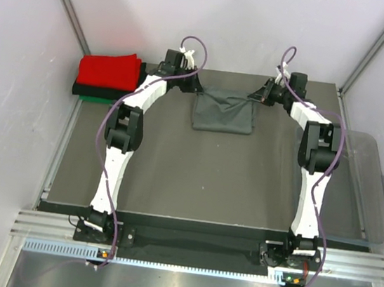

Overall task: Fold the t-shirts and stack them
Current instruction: Fold the tshirt

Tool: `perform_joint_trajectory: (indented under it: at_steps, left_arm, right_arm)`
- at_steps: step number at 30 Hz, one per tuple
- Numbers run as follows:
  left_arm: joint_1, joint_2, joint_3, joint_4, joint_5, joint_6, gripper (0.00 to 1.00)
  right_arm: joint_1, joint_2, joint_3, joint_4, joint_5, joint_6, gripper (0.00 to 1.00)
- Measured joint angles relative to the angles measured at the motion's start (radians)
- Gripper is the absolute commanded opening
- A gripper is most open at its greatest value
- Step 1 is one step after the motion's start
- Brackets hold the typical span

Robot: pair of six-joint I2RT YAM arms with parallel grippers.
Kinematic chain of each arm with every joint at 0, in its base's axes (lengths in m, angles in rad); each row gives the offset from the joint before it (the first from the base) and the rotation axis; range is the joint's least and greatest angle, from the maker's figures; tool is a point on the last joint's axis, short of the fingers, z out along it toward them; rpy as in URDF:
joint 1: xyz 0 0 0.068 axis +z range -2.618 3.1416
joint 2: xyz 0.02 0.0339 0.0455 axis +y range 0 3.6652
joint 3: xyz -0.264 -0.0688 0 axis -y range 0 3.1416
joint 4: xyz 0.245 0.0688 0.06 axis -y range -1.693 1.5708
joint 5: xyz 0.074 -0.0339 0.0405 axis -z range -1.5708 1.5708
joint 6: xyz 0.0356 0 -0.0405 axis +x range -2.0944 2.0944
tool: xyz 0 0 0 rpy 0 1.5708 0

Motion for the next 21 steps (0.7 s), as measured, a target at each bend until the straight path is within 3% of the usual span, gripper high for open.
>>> perform_joint_trajectory:
  at_steps: [2, 3, 7, 12, 21]
  left_arm:
    - [0.005, 0.017, 0.013, 0.023, 0.0, 0.012, 0.5]
    - [0.006, 0.024, 0.019, 0.03, -0.002, 0.016, 0.66]
    - [0.012, 0.042, 0.049, 0.03, -0.045, 0.008, 0.71]
    - [0.026, 0.025, 0.029, 0.031, -0.054, 0.003, 0.75]
    - [0.137, -0.079, -0.252, 0.092, 0.135, -0.117, 0.74]
  right_arm:
    - [0.0, 0.015, 0.016, 0.002, -0.003, 0.0, 0.28]
    - [0.0, 0.022, 0.025, 0.003, -0.008, 0.0, 0.3]
    - [0.001, 0.031, 0.061, -0.003, -0.034, -0.027, 0.43]
    - [0.001, 0.002, 0.065, -0.019, -0.066, -0.076, 0.45]
    - [0.001, -0.108, -0.101, -0.017, -0.087, -0.128, 0.45]
